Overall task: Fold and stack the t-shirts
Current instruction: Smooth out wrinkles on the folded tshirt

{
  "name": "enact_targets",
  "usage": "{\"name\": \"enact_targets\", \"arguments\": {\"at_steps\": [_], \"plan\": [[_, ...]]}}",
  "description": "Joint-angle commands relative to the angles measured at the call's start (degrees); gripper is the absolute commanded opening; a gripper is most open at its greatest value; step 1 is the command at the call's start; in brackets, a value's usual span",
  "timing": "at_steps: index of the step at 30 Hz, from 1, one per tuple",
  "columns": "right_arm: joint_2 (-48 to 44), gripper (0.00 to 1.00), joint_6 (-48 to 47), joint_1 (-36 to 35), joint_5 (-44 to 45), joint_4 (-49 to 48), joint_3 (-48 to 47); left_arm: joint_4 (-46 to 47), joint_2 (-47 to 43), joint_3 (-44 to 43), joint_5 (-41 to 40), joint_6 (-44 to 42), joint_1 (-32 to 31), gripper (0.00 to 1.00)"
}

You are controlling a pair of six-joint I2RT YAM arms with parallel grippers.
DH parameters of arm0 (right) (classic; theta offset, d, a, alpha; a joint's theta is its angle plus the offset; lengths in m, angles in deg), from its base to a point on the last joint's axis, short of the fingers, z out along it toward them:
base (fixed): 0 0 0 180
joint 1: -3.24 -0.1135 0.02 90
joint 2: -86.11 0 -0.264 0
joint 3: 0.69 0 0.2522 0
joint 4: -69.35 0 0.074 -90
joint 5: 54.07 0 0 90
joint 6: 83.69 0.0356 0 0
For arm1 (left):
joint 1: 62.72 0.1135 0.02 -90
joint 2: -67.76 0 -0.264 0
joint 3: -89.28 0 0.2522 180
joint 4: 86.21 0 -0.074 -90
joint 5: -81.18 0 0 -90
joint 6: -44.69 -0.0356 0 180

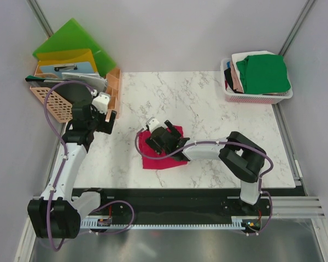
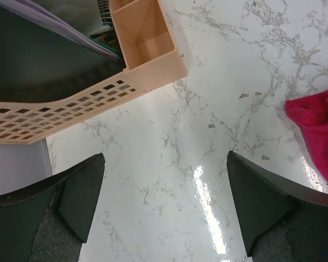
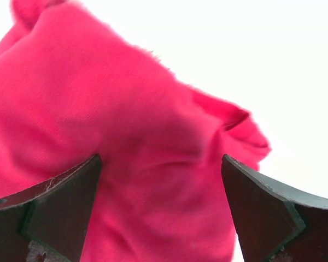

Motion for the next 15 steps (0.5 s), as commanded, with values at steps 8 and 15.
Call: {"name": "enact_targets", "arguments": {"at_steps": [8, 15], "plan": [[-3.9, 0.98, -9.0, 2.2, 14.4, -0.6, -8.4, 1.7, -0.6, 1.1, 0.7, 0.0, 0.3, 1.0], [-10.9, 0.92, -3.0, 12.1, 0.6, 12.2, -5.2, 1.8, -0.9, 1.5, 2.3, 0.4, 0.3, 1.0]]}}
